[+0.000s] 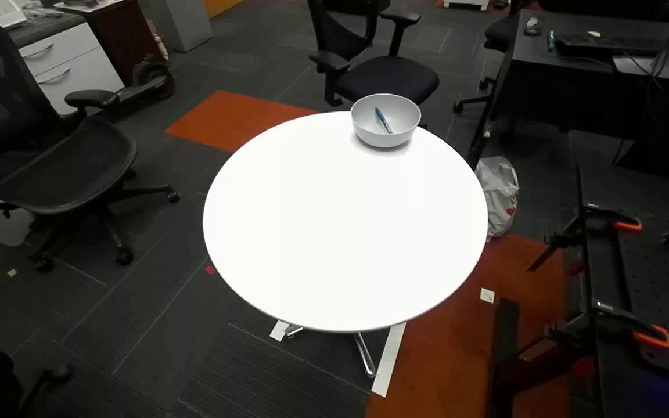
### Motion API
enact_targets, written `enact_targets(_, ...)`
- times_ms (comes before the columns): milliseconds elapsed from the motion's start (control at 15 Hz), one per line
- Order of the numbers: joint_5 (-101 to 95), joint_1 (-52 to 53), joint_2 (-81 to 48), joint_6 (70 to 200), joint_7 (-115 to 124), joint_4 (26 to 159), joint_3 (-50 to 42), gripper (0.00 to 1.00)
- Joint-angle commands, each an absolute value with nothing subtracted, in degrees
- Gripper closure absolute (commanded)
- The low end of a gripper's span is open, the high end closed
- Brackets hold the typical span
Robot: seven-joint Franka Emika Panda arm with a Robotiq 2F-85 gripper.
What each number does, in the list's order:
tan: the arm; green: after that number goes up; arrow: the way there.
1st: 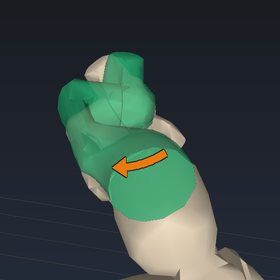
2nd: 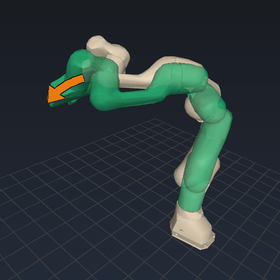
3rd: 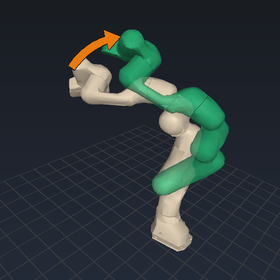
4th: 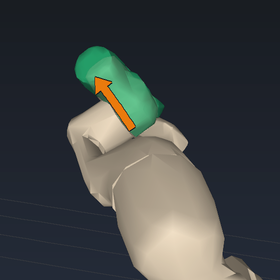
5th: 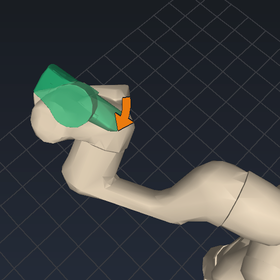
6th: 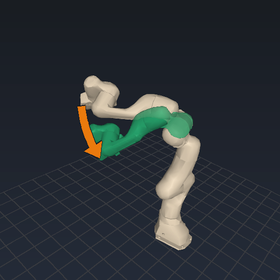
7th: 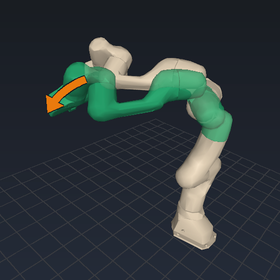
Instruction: Take the marker from the white bowl and put it on the table
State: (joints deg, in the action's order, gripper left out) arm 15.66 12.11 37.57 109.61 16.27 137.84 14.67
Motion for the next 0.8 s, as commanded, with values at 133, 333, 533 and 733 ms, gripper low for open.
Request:
enact_targets(133, 15.8, 11.9, 37.6, 109.4, 16.2, 137.7, 14.8, 0.00)
enact_targets(333, 15.8, 11.9, 37.6, 109.4, 16.2, 137.7, 14.8, 0.00)
enact_targets(533, 14.4, 9.9, 37.2, 112.9, 17.9, 138.2, 15.2, 0.00)
enact_targets(733, 11.9, 5.2, 35.7, 119.8, 19.7, 139.1, 13.2, 0.00)
